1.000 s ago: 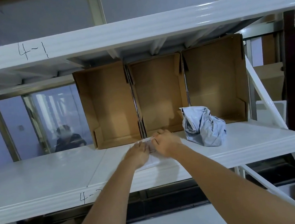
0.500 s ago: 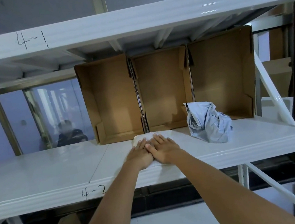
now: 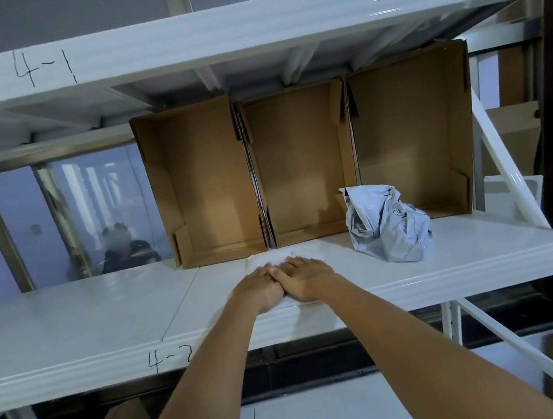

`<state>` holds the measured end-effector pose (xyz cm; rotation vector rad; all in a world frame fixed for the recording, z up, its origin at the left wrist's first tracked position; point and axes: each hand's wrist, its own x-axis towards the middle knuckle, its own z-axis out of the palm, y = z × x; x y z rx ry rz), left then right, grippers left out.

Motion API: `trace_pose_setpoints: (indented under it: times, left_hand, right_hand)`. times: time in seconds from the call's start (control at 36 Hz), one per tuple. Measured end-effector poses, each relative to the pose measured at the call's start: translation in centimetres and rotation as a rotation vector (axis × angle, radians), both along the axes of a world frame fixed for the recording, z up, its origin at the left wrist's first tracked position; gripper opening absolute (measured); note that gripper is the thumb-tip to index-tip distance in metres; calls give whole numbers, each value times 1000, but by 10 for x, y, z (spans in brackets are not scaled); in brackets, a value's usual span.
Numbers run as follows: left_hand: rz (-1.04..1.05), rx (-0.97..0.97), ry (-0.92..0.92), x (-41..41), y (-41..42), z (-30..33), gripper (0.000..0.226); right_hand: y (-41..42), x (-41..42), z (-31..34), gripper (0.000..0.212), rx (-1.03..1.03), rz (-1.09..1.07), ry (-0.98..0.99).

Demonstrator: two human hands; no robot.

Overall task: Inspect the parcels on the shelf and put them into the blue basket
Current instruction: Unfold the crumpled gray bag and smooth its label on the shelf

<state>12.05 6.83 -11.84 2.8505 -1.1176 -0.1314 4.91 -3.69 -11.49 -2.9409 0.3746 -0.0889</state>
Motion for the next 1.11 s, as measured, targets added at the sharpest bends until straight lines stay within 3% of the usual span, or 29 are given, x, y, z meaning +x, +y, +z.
trace_pose_setpoints:
  times: [0.19,0.44,0.58,0.67,0.75,0.83,0.94,1.11]
  left_hand:
    - [66,2,-3,-1,-4,2,60]
    - [33,-152,-205,8,-13,7,36]
    - [2,-94,-38,15,-21,4,52]
    - [13,-86,-18,15,-24,0,59]
    - [42,-105,-16,15,-20,2,58]
    - [52,-72,-19,20,-18,4,60]
    - [58,-64,6,26,-21,5,55]
    - [153,-58,-37,27,-26,2,58]
  right_hand:
    - [-7,6,-4,80,-50,-192,52]
    - [-21,5,-3,66,-27,-108,46]
    - [-19,14,13,61,-147,-157,104]
    - [-15,19,18,49,-275,-153,-16]
    - [-16,29,2,40,-157,-85,-196]
    - [-23,33,-3,50,23,-45,-131]
    - [-25,33,0,52,-38,1,-46]
    - [-26,37,-2,58,-54,-98,7]
